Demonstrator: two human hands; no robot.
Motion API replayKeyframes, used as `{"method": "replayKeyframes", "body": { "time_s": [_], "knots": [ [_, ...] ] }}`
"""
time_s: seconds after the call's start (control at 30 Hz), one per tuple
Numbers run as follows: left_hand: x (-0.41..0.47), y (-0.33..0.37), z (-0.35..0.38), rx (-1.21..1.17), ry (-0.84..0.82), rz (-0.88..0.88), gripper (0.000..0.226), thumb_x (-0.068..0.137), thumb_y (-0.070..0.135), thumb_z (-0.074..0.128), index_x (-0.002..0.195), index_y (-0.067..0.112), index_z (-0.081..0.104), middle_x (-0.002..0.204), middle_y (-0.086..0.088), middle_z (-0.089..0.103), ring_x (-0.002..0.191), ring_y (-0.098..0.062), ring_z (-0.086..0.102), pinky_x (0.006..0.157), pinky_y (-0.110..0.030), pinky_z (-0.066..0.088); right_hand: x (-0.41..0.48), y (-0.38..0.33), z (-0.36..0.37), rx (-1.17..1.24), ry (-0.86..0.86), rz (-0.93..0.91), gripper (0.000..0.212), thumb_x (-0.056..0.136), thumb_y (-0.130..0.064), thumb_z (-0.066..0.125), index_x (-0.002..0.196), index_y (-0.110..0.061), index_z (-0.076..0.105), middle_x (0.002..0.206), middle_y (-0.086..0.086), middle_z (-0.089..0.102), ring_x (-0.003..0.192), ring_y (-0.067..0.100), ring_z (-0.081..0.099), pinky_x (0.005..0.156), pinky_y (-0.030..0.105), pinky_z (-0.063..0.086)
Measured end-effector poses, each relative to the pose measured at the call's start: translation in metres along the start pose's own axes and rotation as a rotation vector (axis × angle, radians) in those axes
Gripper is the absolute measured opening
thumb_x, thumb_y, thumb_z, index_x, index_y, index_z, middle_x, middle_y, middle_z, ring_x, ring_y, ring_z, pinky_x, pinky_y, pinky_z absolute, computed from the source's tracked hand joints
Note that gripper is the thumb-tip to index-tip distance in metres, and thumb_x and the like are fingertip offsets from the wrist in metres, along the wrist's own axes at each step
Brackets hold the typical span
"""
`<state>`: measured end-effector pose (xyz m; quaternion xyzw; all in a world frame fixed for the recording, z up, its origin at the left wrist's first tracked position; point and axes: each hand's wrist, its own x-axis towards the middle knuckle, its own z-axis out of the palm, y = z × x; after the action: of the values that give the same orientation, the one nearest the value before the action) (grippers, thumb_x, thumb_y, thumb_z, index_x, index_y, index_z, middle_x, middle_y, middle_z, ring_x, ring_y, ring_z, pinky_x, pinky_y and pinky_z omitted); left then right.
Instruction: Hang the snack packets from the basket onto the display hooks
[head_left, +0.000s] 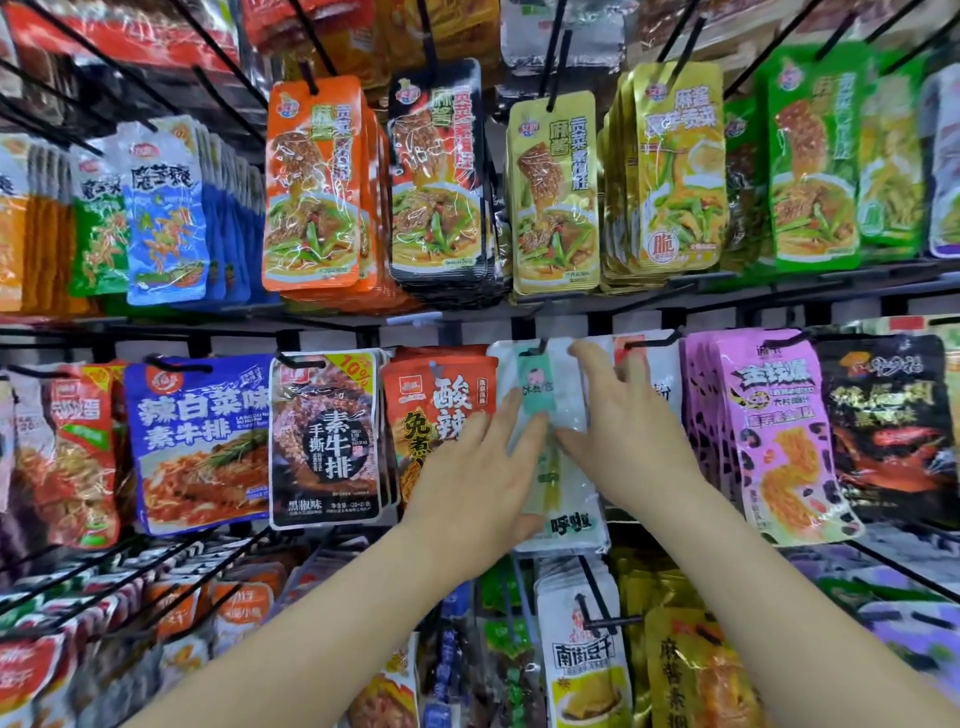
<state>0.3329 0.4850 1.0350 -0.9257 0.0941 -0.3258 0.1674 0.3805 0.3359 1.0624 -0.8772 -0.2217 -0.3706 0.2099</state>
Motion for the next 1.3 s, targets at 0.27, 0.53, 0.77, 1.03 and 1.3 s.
{"method": "replayKeyframes", "body": {
  "time_s": [0.27, 0.53, 0.77, 1.03, 1.3],
  "knots": [
    [-0.007, 0.021, 0.002, -0.09, -0.079, -0.144, 0.082, 0.092, 0.049, 0.056, 0.148, 0.028, 0.001, 0.136, -0.015, 0.028, 0.095, -0.03, 0.06, 0.061, -0.034, 0.041, -0.029, 0.013, 0.011, -0.097, -0.291, 0.045, 0.03, 0.089, -0.032, 0.063, 0.108, -0.015, 0.046, 0.105, 0.008, 0.062, 0.097, 0.026, 0.06, 0.07, 0.034, 0.044],
    [-0.003, 0.016, 0.012, -0.347, -0.185, -0.208, 0.097, 0.091, 0.042, 0.059, 0.15, 0.029, -0.016, 0.096, -0.008, 0.056, 0.08, -0.027, 0.06, 0.064, -0.032, 0.042, -0.029, 0.02, 0.018, 0.059, -0.351, 0.043, 0.013, 0.093, -0.018, 0.057, 0.099, -0.015, 0.045, 0.099, 0.008, 0.062, 0.089, 0.028, 0.061, 0.074, 0.04, 0.053],
    [-0.006, 0.011, 0.004, -0.572, -0.193, -0.254, 0.097, 0.088, 0.024, 0.067, 0.148, 0.04, -0.008, 0.065, -0.003, 0.056, 0.056, -0.016, 0.057, 0.052, -0.029, 0.046, -0.029, 0.025, 0.011, 0.06, -0.395, -0.034, 0.009, 0.094, -0.012, 0.051, 0.101, -0.015, 0.047, 0.092, 0.006, 0.061, 0.083, 0.026, 0.059, 0.074, 0.041, 0.053],
    [-0.021, 0.007, -0.008, -0.291, -0.007, -0.185, 0.05, 0.097, 0.029, 0.051, 0.142, 0.037, 0.033, 0.1, 0.0, 0.058, 0.089, -0.025, 0.06, 0.074, -0.037, 0.052, -0.053, 0.017, -0.007, -0.004, -0.198, 0.019, 0.011, 0.094, -0.033, 0.054, 0.097, -0.024, 0.049, 0.092, -0.001, 0.06, 0.087, 0.026, 0.059, 0.069, 0.036, 0.049],
    [-0.038, 0.005, -0.006, -0.497, 0.0, -0.053, 0.034, 0.098, 0.026, 0.048, 0.13, 0.028, 0.058, 0.118, -0.002, 0.051, 0.109, -0.023, 0.049, 0.087, -0.04, 0.048, -0.093, -0.003, -0.033, 0.179, -0.057, 0.158, 0.011, 0.093, -0.023, 0.057, 0.088, -0.029, 0.063, 0.077, -0.013, 0.065, 0.072, 0.009, 0.059, 0.066, 0.03, 0.047]
  ]
}}
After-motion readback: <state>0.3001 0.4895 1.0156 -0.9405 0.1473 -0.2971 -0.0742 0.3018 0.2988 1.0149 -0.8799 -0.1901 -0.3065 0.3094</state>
